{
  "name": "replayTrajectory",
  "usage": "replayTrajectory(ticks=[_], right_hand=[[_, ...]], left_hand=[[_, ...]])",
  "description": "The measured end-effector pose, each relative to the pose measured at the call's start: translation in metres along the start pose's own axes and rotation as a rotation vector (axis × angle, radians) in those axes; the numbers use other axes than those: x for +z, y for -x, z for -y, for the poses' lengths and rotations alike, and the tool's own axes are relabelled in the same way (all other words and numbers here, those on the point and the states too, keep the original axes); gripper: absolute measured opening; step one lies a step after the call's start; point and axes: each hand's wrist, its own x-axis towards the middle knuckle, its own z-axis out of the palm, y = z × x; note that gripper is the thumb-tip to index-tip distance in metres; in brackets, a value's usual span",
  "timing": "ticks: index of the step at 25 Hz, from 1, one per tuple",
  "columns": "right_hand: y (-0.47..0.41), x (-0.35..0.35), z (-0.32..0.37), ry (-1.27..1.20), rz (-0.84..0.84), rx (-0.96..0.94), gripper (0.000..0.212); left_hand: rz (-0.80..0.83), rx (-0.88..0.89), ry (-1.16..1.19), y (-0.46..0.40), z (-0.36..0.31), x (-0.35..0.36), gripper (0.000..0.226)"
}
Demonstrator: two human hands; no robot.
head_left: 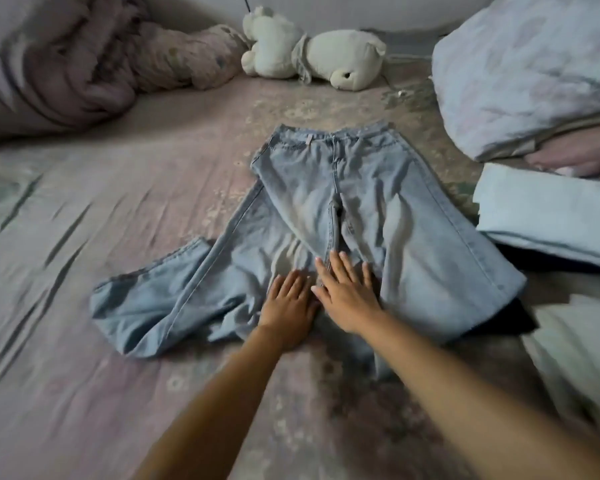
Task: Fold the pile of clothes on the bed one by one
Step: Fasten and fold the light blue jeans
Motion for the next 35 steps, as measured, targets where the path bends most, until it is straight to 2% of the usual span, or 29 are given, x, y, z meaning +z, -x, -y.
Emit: replayTrajectory(ticks=[2,3,6,9,12,14,16,18,20,23,24,27,29,31,32,34,35], right_hand=[[0.043,0.018,0.026,0.023,0.036,-0.158,0.074],[0.058,0.026,0.04,0.042,0.07,-0.222,0.079],[0.081,0.044,0.068,0.081,0.163,-0.253,0.065],[0.077,0.043,0.078,0.214,0.043,-0.263,0.069],[0.06,0.042,0.085,0.26,-0.1,-0.346,0.068],[0.05,0.041,0.085,0.232,-0.207,-0.426,0.046],[0.044,0.026,0.081,0.156,-0.237,-0.434,0.017],[0.036,0.002,0.075,0.074,-0.253,-0.381,0.022],[0.016,-0.024,0.067,-0.015,-0.389,-0.293,0.026],[-0.018,-0.057,0.06,-0.074,-0.526,-0.118,0.025],[-0.028,-0.061,0.062,-0.034,-0.538,-0.12,0.023],[-0.037,-0.047,0.079,0.151,-0.59,-0.183,0.025],[-0.028,-0.018,0.092,0.211,-0.692,-0.289,0.037],[-0.006,0.018,0.101,0.184,-0.77,-0.441,0.04],[0.008,0.035,0.105,0.144,-0.767,-0.479,0.036],[0.034,0.064,0.111,0.022,-0.675,-0.441,0.035],[0.041,0.073,0.113,-0.023,-0.622,-0.403,0.038]], left_hand=[[-0.134,0.088,-0.053,0.056,0.027,0.012,0.064],[-0.146,0.102,-0.086,0.082,0.046,0.02,0.061],[-0.216,0.058,-0.137,0.139,0.097,0.043,0.068],[-0.254,-0.018,-0.123,0.152,0.12,0.044,0.065],[-0.385,-0.137,-0.119,0.147,0.132,0.04,0.067],[-0.465,-0.343,0.024,0.145,0.148,0.036,0.063],[-0.37,-0.482,0.227,0.142,0.164,0.026,0.039],[-0.37,-0.409,0.39,0.14,0.171,0.007,0.013],[-0.386,-0.395,0.632,0.137,0.169,-0.017,0.023],[-0.335,-0.501,1.146,0.123,0.168,-0.044,0.029],[-0.326,-0.541,1.184,0.118,0.169,-0.045,0.028],[-0.442,-0.599,0.919,0.11,0.165,-0.025,0.022],[-0.5,-0.609,1.004,0.12,0.157,-0.014,0.027],[-0.479,-0.565,1.082,0.135,0.158,0.003,0.033],[-0.44,-0.514,1.045,0.147,0.159,0.013,0.044],[-0.34,-0.416,0.943,0.168,0.158,0.036,0.06],[-0.304,-0.385,0.894,0.174,0.155,0.044,0.06]])
